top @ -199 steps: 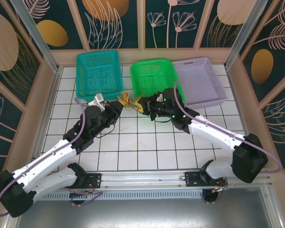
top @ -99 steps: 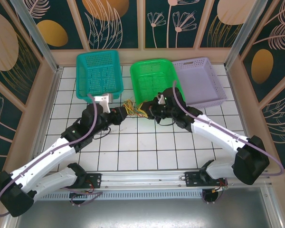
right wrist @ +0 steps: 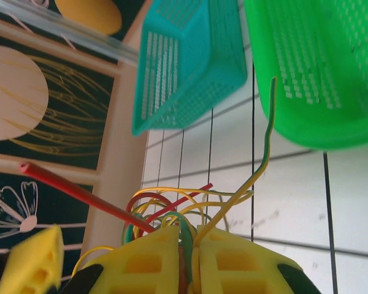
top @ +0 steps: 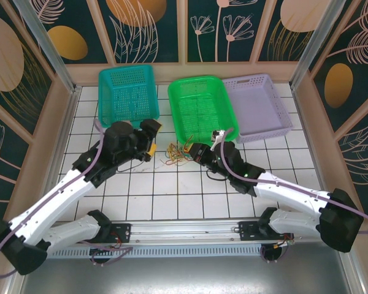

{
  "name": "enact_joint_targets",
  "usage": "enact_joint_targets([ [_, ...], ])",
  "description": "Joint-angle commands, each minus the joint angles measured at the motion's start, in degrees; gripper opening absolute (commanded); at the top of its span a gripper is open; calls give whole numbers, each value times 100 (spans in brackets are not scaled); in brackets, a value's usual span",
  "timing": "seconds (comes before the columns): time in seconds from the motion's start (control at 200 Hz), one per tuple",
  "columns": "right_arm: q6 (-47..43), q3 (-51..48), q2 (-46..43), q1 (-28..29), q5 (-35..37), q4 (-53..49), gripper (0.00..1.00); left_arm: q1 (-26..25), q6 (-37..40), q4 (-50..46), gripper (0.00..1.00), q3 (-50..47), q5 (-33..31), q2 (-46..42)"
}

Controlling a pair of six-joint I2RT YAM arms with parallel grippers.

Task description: Untangle the cables

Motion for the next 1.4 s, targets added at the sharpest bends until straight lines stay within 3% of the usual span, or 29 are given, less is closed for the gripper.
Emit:
enact_joint_targets([
  [0.0,-529,-9,-83,181,626,923,0,-135,-529,-480,83,91,319,67],
  [0.43,-826,90,13,568,372,1027,0,-268,-692,714,77,-536,398,812],
  [0.561,-640,16,0,591,287,1179,0,-316,-813,924,58,-658,271,956],
  [0.666,-219,-24,-68,590,336,1177,0,-319,-1014,1218,35,-804,70,931],
  [0.746,617,-53,-167,454,362,804,0,-319,-921,1342,0,-783,-330,810],
  [0.816,1792,-61,-202,107,-54,215,0,-319,-493,1345,0,-659,-893,640],
  [0.911,3753,-448,-280,-428,-933,-7,0,-319,402,2135,0,-837,-1436,312],
  [1.036,6775,-1519,-401,-350,-1730,961,0,-319,1979,3347,0,-1384,-1478,-167],
  [1.141,7555,-1468,-888,-332,-2208,-184,0,-319,3113,3547,0,-1858,-1395,-678],
  [1.226,7153,-1136,-1495,-373,-1877,-1540,28,-319,3702,3492,0,-2217,-1168,-1093],
  [1.286,6227,-907,-1707,-666,-1883,-2115,48,-317,3857,3386,0,-2349,-888,-1224],
  [1.336,5178,-792,-1749,-1008,-2105,-2260,59,-319,3888,3292,0,-2394,-624,-1228],
  [1.396,3781,-497,-1717,-1349,-2381,-2609,65,-318,3914,3298,0,-2440,-212,-1156],
])
